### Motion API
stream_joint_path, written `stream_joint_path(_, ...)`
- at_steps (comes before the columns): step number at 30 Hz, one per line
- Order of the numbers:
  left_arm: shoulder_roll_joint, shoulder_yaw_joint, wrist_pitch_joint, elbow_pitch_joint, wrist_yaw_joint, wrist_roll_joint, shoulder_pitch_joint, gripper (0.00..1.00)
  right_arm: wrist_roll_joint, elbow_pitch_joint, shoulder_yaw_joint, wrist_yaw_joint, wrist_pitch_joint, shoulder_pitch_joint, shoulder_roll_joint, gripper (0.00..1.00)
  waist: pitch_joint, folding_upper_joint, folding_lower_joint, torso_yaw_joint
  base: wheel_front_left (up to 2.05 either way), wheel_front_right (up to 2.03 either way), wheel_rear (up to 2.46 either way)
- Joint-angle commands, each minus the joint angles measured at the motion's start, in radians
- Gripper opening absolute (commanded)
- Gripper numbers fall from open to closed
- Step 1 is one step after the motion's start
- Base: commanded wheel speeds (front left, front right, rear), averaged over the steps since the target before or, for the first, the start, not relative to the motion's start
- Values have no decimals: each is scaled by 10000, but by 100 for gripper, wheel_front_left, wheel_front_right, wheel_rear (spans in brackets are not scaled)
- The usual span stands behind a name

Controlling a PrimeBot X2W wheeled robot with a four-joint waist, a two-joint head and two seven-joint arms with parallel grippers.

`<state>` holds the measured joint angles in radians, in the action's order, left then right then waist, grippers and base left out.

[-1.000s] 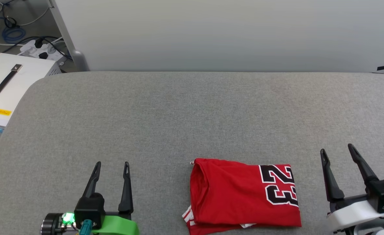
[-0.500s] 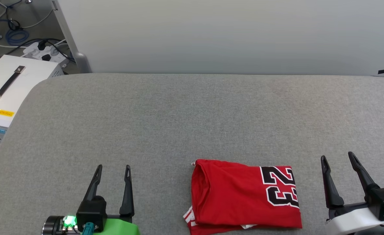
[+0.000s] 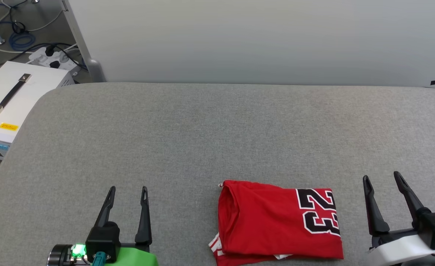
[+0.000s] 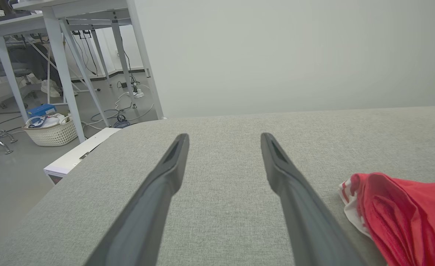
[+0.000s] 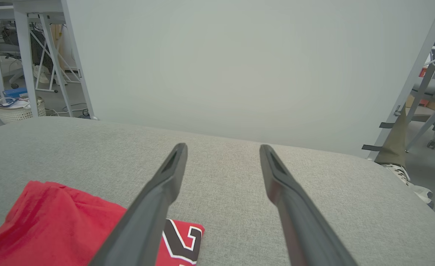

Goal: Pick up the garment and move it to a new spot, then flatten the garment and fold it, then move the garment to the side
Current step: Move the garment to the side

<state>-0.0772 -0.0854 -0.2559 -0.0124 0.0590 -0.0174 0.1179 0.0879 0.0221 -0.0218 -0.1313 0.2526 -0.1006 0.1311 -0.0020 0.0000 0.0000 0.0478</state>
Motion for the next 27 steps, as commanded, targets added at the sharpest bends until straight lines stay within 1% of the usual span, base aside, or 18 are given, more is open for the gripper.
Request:
stream_joint_path(1,-50,26,-59,34,59,-41,124,100,87,97,2,6,91,75,69,100,17,0,0,6,0,0,0)
stream_joint_path(6,-44,44,-59,65,47,-61,58,100,590,277,-331,6,91,806,454,100,124,0,0,39,0,0,0)
stream_joint_path(8,-42,43,-59,82,35,-62,12,100,956,298,-360,6,6,1219,768,100,203,0,0,70,0,0,0)
stream_joint_path(10,-35,34,-59,103,21,-70,-34,100,1416,277,-154,6,-481,1633,1253,100,288,0,0,110,0,0,0)
stream_joint_path(14,-15,-4,-59,111,-12,-80,-152,100,2767,284,389,6,-2238,2392,2205,100,470,0,0,213,0,0,0)
stream_joint_path(19,15,-35,-59,126,-35,-101,-303,100,4754,201,1149,6,-5151,2836,3238,100,695,0,0,357,0,0,0)
stream_joint_path(23,38,-57,-59,133,-50,-107,-403,100,6154,104,1595,6,-7035,2792,3771,100,877,0,0,448,0,0,0)
stream_joint_path(27,64,-95,-59,140,-61,-109,-527,100,7203,-47,2122,6,-8651,2484,4165,100,1071,0,0,534,0,0,0)
